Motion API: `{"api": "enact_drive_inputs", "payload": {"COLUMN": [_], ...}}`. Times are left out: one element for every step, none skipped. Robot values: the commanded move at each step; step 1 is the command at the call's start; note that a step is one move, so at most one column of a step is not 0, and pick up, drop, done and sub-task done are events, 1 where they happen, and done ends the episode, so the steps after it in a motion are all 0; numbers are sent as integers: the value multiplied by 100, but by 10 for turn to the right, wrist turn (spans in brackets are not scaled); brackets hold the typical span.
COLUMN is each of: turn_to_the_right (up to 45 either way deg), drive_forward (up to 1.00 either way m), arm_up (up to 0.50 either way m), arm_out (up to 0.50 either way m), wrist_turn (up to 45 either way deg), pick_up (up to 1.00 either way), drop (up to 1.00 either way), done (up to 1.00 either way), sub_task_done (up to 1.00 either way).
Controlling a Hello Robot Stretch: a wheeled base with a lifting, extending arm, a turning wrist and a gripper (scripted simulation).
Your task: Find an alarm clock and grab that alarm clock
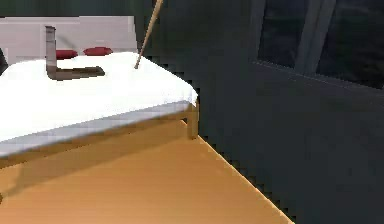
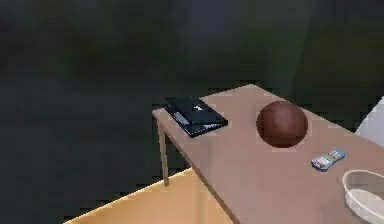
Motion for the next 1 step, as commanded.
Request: {"api": "enact_drive_inputs", "payload": {"turn_to_the_right": [-300], "drive_forward": [0], "arm_up": [0], "arm_out": [0], "wrist_turn": [0], "pick_up": [0], "drop": [0], "done": [0], "sub_task_done": [0]}}
